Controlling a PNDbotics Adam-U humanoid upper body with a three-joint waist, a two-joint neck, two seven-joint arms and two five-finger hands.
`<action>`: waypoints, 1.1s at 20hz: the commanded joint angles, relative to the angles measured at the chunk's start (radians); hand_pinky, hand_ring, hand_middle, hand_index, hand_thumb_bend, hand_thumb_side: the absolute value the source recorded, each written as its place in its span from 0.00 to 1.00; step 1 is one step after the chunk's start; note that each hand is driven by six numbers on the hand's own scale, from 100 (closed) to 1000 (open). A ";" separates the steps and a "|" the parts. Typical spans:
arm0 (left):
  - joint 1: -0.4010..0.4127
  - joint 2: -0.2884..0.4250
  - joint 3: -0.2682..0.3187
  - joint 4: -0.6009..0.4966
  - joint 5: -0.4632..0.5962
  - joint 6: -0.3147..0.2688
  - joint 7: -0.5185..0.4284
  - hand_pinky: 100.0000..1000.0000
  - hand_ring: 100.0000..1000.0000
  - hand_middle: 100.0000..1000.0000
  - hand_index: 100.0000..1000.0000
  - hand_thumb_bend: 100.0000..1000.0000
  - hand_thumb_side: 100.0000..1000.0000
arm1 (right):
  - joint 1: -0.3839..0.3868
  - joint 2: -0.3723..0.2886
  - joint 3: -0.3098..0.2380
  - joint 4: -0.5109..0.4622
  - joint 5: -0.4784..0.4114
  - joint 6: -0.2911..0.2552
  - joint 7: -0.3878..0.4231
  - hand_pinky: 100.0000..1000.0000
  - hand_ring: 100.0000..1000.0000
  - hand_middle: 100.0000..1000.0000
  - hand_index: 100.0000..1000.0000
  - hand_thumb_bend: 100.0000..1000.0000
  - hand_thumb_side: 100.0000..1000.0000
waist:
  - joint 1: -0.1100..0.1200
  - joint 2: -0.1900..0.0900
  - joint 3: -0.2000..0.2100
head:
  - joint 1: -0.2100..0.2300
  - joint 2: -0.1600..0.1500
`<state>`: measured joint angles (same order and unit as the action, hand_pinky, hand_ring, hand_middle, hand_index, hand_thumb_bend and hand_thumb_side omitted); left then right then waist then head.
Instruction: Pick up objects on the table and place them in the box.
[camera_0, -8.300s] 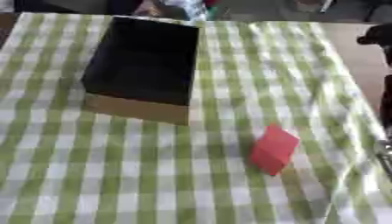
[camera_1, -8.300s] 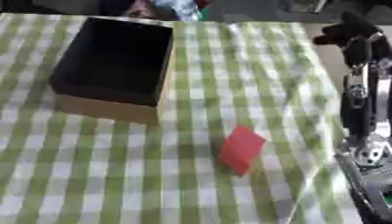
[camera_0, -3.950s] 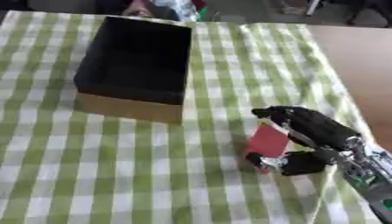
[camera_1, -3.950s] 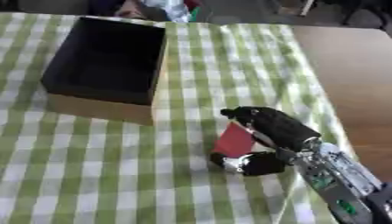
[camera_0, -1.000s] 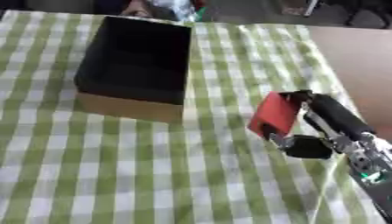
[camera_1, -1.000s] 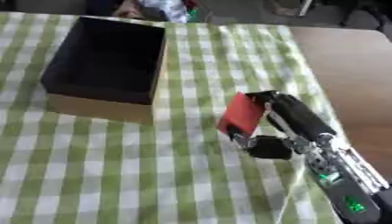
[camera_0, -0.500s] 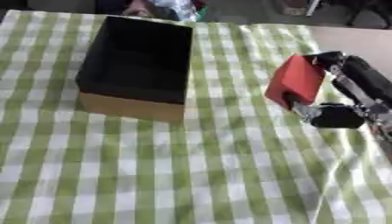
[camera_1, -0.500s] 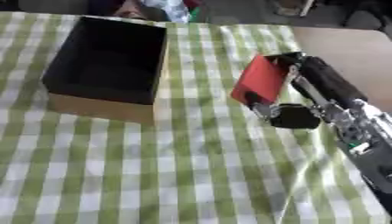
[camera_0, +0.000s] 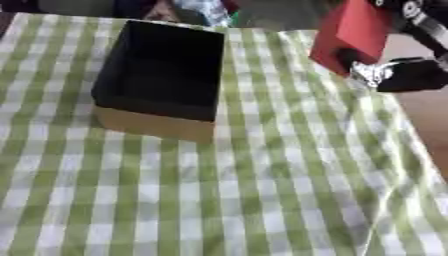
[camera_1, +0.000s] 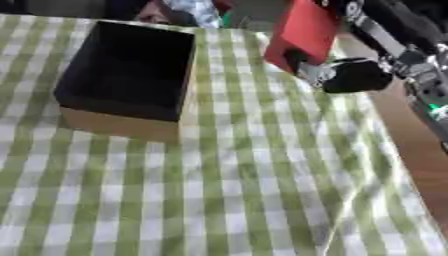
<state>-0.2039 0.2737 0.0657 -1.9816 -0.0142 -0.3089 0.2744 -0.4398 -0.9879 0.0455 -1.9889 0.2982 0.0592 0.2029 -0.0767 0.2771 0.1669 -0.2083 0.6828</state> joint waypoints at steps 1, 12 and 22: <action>-0.015 0.018 -0.005 -0.018 0.007 -0.002 -0.009 0.79 0.49 0.64 0.70 0.10 0.73 | -0.079 -0.057 0.022 -0.011 -0.046 0.023 0.054 0.67 0.60 0.43 0.73 0.00 0.54 | -0.006 -0.015 0.005 | -0.013 -0.014; -0.040 0.010 -0.022 -0.018 0.026 -0.006 -0.030 0.79 0.49 0.64 0.70 0.10 0.73 | -0.396 0.062 0.151 0.048 -0.106 0.196 0.201 0.67 0.57 0.41 0.71 0.00 0.52 | -0.005 0.009 0.050 | -0.060 -0.042; -0.069 0.002 -0.041 -0.018 0.046 -0.012 -0.050 0.79 0.49 0.64 0.70 0.10 0.73 | -0.598 0.254 0.249 0.375 -0.022 0.132 0.205 0.68 0.56 0.40 0.70 0.00 0.52 | -0.009 0.030 0.090 | -0.126 -0.055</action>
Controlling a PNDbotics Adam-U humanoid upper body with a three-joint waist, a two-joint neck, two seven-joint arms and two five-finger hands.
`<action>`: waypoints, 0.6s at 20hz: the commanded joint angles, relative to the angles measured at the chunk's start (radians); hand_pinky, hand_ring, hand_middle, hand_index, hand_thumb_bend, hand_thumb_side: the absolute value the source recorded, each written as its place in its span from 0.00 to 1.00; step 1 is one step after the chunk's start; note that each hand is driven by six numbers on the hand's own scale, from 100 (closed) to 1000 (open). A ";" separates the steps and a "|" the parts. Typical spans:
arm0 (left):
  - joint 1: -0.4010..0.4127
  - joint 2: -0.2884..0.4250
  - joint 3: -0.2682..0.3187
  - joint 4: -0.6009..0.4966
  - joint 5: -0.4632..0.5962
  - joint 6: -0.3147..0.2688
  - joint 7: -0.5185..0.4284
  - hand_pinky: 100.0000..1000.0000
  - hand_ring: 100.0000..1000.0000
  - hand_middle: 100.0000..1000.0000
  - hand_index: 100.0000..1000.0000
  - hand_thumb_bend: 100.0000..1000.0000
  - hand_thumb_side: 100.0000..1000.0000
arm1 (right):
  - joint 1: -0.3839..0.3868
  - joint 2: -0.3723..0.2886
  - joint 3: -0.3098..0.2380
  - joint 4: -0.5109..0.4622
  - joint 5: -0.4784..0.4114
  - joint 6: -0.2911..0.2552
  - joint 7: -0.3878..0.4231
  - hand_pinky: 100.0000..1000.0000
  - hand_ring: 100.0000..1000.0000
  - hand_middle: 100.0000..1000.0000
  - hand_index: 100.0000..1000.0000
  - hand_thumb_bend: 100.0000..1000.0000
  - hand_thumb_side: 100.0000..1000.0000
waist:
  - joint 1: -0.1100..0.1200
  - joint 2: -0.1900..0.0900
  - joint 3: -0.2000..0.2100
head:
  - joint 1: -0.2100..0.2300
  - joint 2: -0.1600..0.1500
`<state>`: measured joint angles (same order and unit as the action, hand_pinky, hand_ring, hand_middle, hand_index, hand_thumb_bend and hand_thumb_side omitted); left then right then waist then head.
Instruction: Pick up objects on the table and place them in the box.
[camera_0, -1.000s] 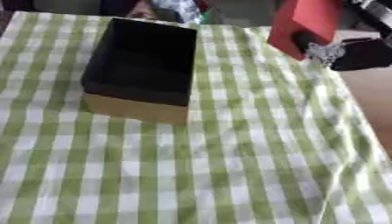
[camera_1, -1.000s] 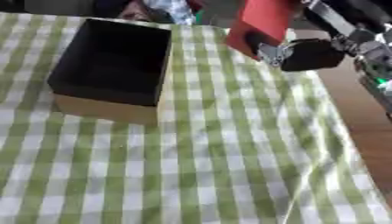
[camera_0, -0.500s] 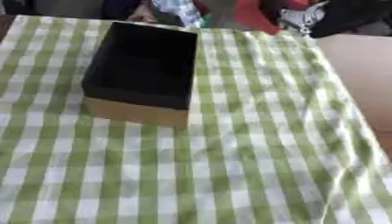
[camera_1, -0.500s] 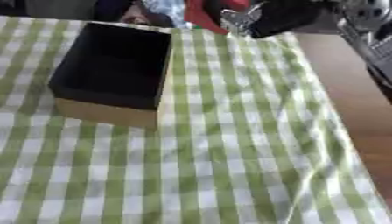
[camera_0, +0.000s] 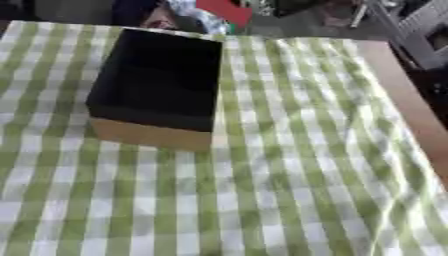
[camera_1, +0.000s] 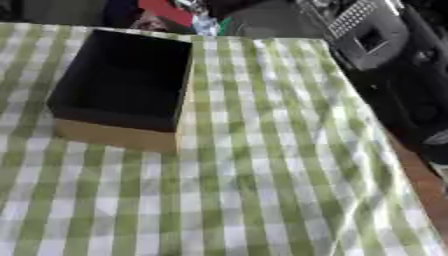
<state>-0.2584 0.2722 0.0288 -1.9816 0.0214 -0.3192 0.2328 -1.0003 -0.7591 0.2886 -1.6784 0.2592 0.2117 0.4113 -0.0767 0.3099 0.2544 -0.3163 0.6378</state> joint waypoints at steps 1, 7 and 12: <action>-0.017 0.003 -0.005 -0.018 0.012 -0.002 -0.010 0.79 0.49 0.64 0.70 0.10 0.73 | -0.052 0.043 0.012 0.094 0.021 -0.030 -0.006 0.68 0.56 0.39 0.70 0.00 0.52 | -0.009 -0.001 0.006 | -0.023 -0.010; -0.032 -0.002 -0.011 -0.018 0.019 -0.001 -0.019 0.79 0.49 0.64 0.70 0.09 0.73 | -0.094 0.127 0.049 0.224 0.034 -0.089 0.010 0.68 0.55 0.40 0.70 0.00 0.52 | -0.017 0.010 0.031 | -0.042 -0.013; -0.036 -0.003 -0.010 -0.018 0.020 0.002 -0.021 0.79 0.49 0.64 0.70 0.09 0.73 | -0.082 0.148 0.064 0.288 0.034 -0.121 0.059 0.69 0.55 0.40 0.70 0.00 0.52 | -0.026 0.014 0.042 | -0.038 -0.009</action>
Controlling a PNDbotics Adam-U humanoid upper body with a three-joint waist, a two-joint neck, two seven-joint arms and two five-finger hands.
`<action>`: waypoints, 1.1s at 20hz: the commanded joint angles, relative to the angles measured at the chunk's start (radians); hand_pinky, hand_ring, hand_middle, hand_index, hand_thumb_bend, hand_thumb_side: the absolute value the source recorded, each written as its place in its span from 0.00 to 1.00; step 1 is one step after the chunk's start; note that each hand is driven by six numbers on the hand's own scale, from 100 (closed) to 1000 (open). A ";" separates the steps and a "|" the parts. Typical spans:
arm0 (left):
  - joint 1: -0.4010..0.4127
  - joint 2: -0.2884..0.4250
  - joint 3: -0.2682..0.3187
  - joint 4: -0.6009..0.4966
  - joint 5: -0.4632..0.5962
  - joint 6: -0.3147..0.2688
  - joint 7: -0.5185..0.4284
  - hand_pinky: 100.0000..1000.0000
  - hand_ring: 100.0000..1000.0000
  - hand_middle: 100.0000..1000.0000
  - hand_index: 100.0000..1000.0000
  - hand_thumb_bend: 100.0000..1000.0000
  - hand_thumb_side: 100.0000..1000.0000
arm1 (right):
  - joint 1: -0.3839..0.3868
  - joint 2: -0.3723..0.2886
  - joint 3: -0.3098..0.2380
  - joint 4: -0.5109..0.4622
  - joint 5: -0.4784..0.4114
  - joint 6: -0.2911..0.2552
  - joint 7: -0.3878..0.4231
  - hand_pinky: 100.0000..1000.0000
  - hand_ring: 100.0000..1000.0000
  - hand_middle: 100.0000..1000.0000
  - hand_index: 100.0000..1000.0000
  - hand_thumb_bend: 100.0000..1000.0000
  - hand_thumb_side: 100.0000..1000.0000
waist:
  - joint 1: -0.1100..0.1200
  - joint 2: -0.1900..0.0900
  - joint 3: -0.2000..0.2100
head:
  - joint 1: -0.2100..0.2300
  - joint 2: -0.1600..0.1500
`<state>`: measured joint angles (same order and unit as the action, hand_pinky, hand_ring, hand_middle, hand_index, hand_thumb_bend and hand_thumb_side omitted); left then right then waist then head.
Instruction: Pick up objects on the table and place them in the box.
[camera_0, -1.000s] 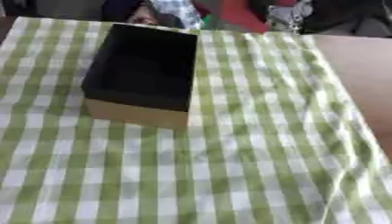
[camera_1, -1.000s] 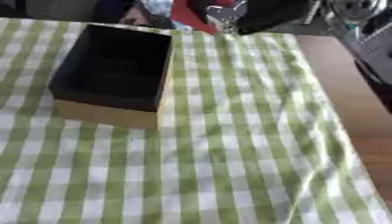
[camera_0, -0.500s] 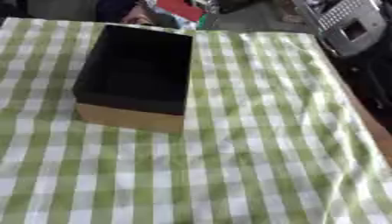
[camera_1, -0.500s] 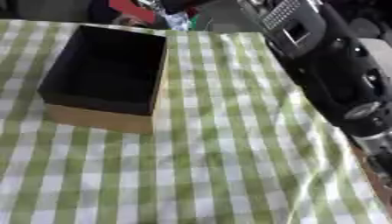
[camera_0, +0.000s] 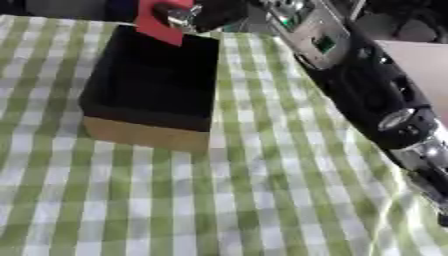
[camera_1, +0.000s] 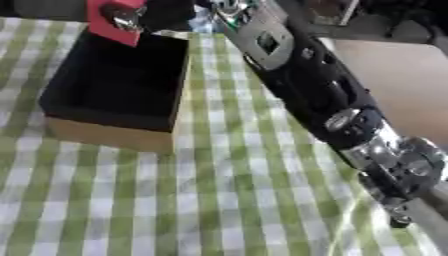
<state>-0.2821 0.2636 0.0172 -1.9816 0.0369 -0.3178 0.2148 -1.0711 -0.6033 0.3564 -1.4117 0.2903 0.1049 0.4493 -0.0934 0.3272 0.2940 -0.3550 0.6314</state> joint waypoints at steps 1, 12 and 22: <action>-0.013 0.006 0.001 -0.018 0.005 0.000 -0.004 0.79 0.49 0.64 0.70 0.09 0.73 | -0.009 -0.004 -0.003 0.034 -0.006 -0.017 0.034 0.69 0.55 0.40 0.69 0.00 0.52 | -0.010 -0.003 0.003 | 0.002 -0.002; -0.015 0.005 0.000 -0.018 0.005 0.004 -0.008 0.79 0.49 0.64 0.70 0.09 0.73 | -0.014 -0.014 -0.005 0.060 0.012 -0.086 0.199 0.77 0.71 0.61 0.88 0.00 0.76 | -0.011 0.000 0.002 | 0.010 0.006; -0.013 0.001 -0.001 -0.018 0.004 0.006 -0.010 0.80 0.49 0.64 0.70 0.09 0.73 | -0.009 -0.006 -0.019 0.073 0.218 -0.134 0.176 0.84 0.83 0.79 1.00 0.16 0.72 | -0.010 0.002 0.003 | 0.005 0.008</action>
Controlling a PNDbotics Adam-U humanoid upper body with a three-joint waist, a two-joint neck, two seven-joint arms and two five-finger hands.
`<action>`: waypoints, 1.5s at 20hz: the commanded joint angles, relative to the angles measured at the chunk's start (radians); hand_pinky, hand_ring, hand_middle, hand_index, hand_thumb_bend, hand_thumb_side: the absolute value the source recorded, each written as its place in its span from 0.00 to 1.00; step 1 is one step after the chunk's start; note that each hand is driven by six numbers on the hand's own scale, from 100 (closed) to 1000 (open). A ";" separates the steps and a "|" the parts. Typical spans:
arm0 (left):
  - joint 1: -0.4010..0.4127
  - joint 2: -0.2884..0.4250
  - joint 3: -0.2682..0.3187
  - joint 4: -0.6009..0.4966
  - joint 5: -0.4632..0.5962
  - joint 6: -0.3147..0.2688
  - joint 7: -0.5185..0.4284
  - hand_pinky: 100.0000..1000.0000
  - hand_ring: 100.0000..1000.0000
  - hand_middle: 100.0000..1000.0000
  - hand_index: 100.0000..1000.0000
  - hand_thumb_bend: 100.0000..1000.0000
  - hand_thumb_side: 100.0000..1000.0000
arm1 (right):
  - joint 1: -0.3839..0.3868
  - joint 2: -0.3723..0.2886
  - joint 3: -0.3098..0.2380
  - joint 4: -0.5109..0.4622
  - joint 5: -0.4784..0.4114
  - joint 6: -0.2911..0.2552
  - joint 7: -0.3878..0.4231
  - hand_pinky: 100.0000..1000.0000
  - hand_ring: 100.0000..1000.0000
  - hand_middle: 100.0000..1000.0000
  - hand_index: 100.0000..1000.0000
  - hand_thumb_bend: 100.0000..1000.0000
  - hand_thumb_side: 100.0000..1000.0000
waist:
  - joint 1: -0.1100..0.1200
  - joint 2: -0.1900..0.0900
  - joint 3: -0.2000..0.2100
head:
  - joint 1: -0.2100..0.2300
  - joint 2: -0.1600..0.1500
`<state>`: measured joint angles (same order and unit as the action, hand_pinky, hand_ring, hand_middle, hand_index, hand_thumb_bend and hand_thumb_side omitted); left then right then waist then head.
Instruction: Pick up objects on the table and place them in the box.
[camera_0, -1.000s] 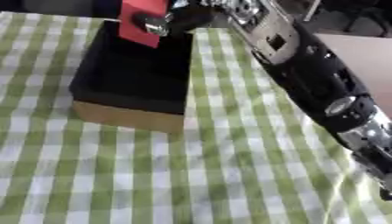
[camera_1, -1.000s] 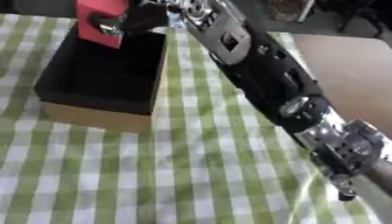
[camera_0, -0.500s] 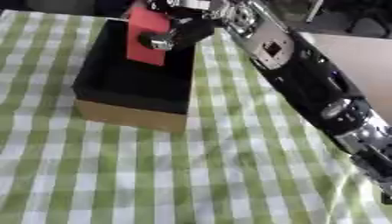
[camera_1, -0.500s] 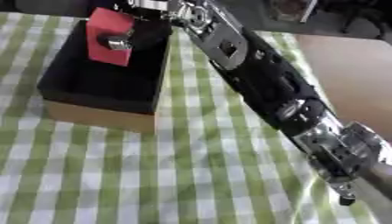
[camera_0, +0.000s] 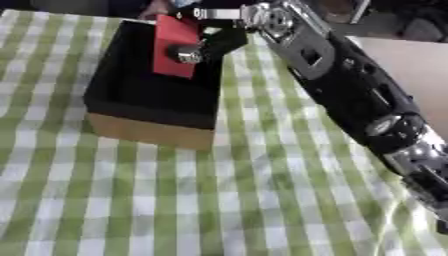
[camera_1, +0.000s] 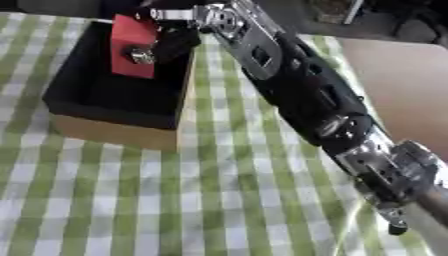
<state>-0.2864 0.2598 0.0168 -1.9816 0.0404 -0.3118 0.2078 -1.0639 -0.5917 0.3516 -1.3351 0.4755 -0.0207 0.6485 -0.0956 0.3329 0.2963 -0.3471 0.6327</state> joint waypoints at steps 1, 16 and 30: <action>-0.009 0.005 -0.001 -0.018 0.001 0.000 -0.003 0.80 0.49 0.64 0.70 0.09 0.73 | -0.015 -0.017 -0.013 -0.003 0.039 -0.011 -0.031 0.84 0.83 0.79 1.00 0.16 0.72 | -0.008 -0.004 0.000 | -0.003 0.007; -0.009 0.005 -0.002 -0.018 0.002 0.001 -0.008 0.80 0.49 0.65 0.70 0.08 0.73 | -0.015 -0.014 -0.034 0.041 0.049 -0.050 -0.023 0.87 0.84 0.85 1.00 0.16 0.66 | -0.005 -0.005 -0.001 | -0.005 0.004; 0.006 0.011 0.013 -0.018 -0.010 0.001 0.009 0.79 0.49 0.65 0.70 0.08 0.73 | 0.241 -0.313 -0.199 -0.620 -0.345 0.235 -0.472 0.76 0.68 0.62 0.86 0.00 0.68 | 0.007 -0.018 -0.048 | 0.035 0.005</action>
<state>-0.2771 0.2555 0.0192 -1.9816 0.0349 -0.3096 0.2119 -0.8155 -0.8402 0.1908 -1.8674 0.1834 0.1816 0.2312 -0.0953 0.3329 0.2477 -0.3177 0.6327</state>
